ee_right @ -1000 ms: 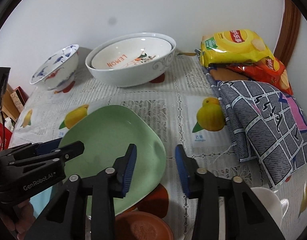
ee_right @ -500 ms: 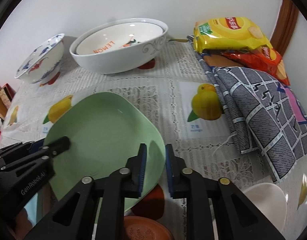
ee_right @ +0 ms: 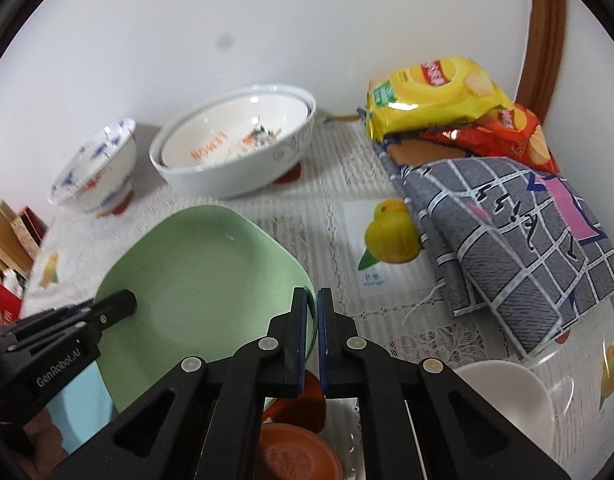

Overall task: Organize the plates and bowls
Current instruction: 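Close both grippers on the green plate rim, then lift the green plate with both grippers toward the blue plate stack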

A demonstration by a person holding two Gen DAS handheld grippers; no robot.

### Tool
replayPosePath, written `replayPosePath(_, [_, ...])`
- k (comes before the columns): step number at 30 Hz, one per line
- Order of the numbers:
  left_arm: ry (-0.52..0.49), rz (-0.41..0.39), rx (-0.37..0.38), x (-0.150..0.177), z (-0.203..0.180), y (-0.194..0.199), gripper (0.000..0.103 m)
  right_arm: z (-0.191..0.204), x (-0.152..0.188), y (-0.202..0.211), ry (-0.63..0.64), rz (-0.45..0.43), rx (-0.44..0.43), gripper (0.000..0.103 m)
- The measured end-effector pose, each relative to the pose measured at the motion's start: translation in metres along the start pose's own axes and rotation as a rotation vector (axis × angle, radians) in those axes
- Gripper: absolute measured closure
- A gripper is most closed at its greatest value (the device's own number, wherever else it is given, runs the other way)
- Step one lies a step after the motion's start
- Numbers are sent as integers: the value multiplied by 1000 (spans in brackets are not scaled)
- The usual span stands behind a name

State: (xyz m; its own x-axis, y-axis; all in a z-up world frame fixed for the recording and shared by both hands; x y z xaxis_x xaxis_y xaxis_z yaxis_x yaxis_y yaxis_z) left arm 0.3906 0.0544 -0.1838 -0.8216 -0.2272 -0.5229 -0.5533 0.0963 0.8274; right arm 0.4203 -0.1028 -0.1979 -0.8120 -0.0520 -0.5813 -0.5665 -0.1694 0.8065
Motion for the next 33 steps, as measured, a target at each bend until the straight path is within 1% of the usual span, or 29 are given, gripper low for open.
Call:
replayPosePath(8, [-5, -39, 11, 9, -15, 44, 93, 0, -1, 46, -38, -55, -26, 98])
replayPosePath(15, [-18, -86, 18, 20, -28, 91, 94, -4, 9, 92, -69, -92, -48, 98])
replayPosePath(19, [-19, -113, 33, 30, -33, 116, 94, -4, 18, 121, -73, -114, -46, 98])
replayPosePath(26, [-25, -140, 45, 49, -36, 147, 94, -1, 35, 162, -81, -150, -48, 98])
replayPosePath(33, [-26, -165, 51, 64, -32, 171, 94, 4, 47, 185, -86, -167, -59, 98])
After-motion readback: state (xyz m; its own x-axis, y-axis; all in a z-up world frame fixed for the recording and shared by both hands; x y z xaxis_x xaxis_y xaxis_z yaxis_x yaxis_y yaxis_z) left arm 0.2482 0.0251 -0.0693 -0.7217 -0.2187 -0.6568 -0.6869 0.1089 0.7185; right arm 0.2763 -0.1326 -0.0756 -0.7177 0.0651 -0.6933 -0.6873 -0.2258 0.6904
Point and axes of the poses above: each gripper's, at about its wrist camera, not at the fingertips, and y roughly against the way its jaws point, z to its left, x to its underside, the point moved 9 cm from there along -y, roughly the way its jaws point, and after that the axes turned 2 degrees about x, right-handed, at the moved point
